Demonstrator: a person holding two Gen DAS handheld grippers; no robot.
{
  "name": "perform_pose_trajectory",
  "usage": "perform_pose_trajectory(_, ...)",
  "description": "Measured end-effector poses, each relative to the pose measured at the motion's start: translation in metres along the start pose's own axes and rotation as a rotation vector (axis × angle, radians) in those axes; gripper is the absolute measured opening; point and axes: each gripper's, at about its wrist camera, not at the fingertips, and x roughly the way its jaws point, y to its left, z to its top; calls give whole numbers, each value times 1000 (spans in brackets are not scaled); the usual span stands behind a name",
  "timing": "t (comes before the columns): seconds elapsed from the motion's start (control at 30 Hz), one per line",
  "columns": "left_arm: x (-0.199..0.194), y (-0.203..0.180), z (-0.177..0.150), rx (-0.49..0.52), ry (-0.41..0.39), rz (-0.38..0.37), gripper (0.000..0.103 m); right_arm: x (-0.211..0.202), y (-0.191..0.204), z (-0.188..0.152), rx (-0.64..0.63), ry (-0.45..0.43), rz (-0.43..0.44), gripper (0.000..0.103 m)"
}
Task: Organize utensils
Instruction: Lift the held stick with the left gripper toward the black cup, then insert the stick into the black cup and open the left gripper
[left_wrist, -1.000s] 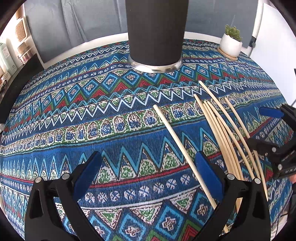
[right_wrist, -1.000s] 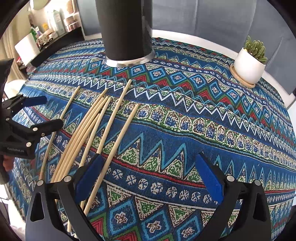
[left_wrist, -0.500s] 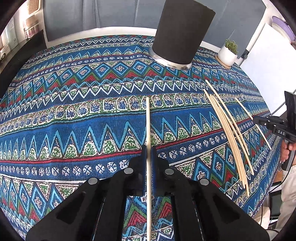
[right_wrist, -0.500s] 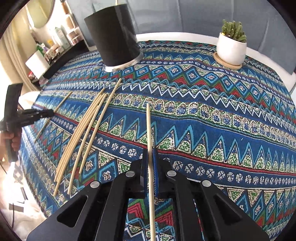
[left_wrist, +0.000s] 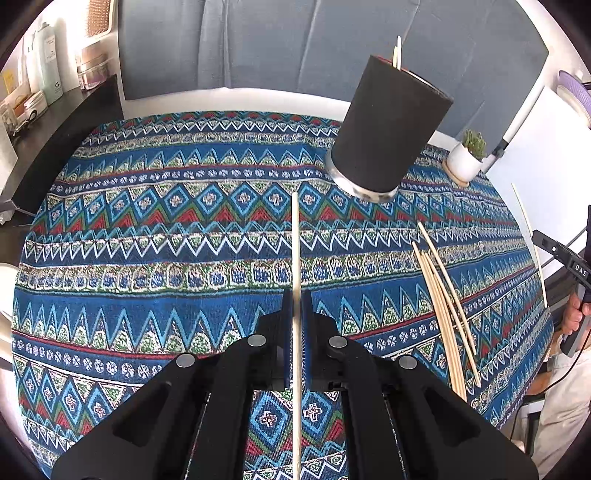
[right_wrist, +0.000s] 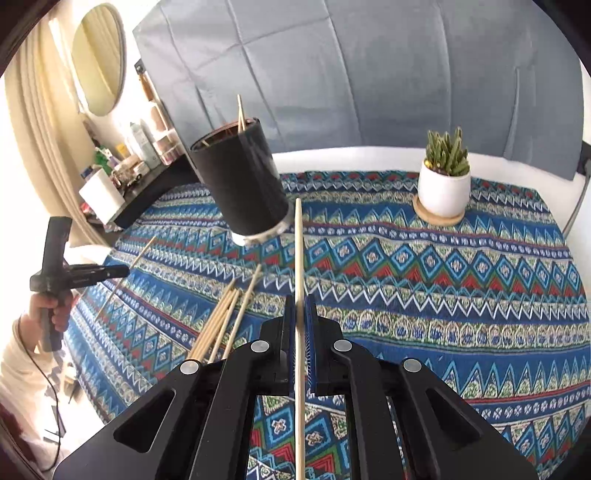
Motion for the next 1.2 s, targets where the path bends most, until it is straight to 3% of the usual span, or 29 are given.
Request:
perform_pose_trajectory(0.2,-20,1,32,8,-51,10,5,-3,14,35,-35,-61,53,5)
perform_pose_trajectory(0.67,-39,-21,129,65,-151,-90,5,1,24,114,-24,-174,165,5)
perform_pose_trajectory(1.2,-23,-37,199,115,-246,-200,5,65,40,179,7,-312,336,5)
